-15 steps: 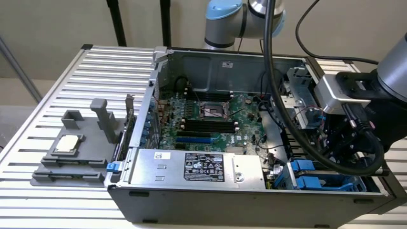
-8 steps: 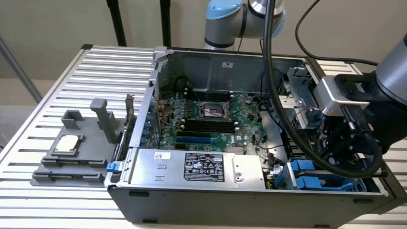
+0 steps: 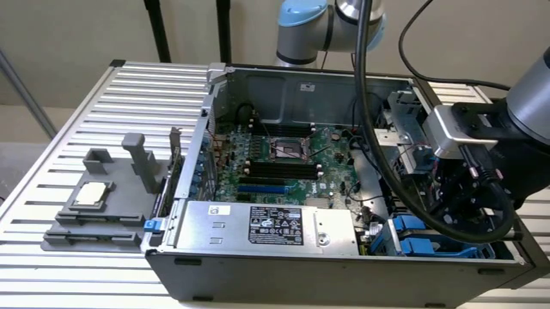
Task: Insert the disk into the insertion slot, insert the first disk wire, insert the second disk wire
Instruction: 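Insert the second disk wire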
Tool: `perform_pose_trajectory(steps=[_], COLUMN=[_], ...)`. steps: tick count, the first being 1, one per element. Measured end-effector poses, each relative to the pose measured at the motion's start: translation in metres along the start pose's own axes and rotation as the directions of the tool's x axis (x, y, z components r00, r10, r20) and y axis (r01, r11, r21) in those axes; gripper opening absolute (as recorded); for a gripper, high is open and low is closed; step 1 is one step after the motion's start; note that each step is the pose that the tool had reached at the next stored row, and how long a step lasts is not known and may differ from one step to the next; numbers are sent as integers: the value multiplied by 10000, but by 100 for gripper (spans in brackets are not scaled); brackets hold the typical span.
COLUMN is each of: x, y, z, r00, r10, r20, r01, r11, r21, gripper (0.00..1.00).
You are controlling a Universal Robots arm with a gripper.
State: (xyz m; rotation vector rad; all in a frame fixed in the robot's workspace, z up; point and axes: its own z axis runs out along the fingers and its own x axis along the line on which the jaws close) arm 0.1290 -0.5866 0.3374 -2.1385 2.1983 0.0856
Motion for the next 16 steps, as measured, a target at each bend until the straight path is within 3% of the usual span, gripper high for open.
perform_pose_trajectory(steps=[1,2,4,9,16], x=[1,1,5,33,34], y=[0,0,12,130,130], z=[-5,-20,-59,-93,-94], r00=[10000,10000,10000,10000,10000], r10=[0,-1,-3,-43,-45], r20=[1,2,1,11,15], r01=[0,1,3,43,45], r11=[10000,10000,10000,10000,10000], r21=[0,0,0,-1,-1], gripper=[18,24,24,24,24])
